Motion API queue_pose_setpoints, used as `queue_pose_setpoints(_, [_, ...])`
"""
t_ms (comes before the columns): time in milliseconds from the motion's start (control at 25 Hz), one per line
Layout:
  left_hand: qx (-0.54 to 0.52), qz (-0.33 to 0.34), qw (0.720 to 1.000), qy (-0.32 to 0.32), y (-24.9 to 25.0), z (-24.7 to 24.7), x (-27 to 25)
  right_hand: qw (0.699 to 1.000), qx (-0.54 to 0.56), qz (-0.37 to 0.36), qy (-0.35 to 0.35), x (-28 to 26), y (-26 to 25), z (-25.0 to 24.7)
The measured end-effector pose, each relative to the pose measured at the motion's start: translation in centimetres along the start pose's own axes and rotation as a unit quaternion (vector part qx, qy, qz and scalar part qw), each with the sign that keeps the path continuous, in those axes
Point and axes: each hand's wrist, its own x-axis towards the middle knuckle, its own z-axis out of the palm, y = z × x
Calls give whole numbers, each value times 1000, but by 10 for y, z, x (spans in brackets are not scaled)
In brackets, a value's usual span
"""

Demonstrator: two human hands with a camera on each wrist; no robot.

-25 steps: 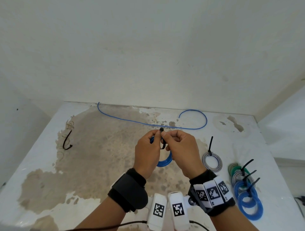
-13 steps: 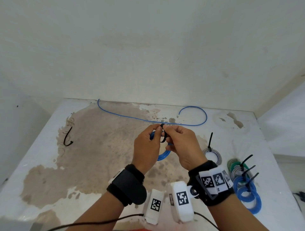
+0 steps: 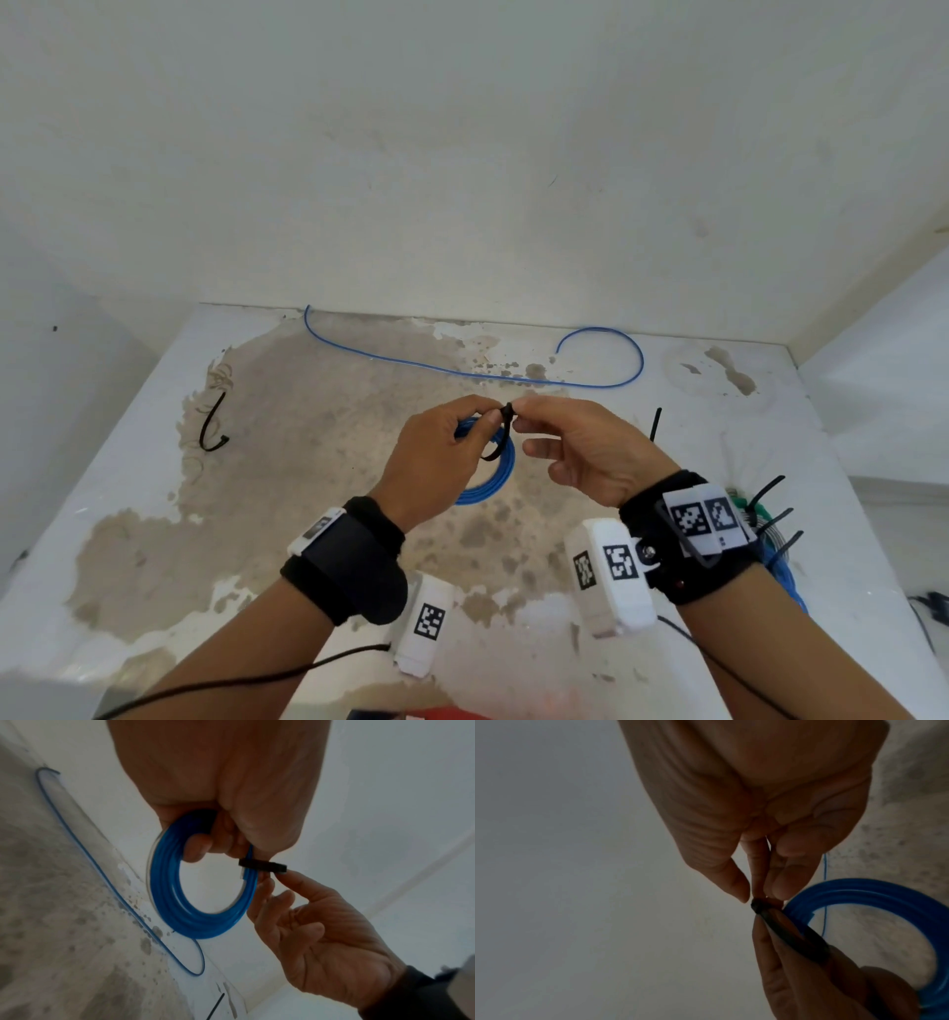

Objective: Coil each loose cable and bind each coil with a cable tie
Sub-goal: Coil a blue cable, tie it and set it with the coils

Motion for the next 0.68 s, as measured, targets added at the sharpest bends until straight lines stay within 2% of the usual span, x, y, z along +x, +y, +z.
queue_pose_setpoints(160, [-6, 16, 999, -45, 0, -5, -2, 999, -3, 39, -33, 0, -2, -4])
queue_pose_setpoints(320, [-49, 19, 997, -49, 4, -1, -9, 1000, 8, 16, 15, 11, -6, -1])
queue_pose_setpoints(440, [-120, -72, 988, -61, 7, 2, -10, 998, 15, -14, 63, 22, -3, 4])
queue_pose_setpoints(520, [-148, -119, 980, -61, 7, 2, -9, 999, -14, -15, 36, 22, 2, 9])
queue_pose_setpoints(600, [-155, -137, 977, -56, 7, 2, -10, 998, -55, -13, -11, 20, 8, 13])
queue_pose_setpoints(680, [-167, -150, 973, -52, 7, 4, -12, 995, -82, -59, -7, 17, 9, 15])
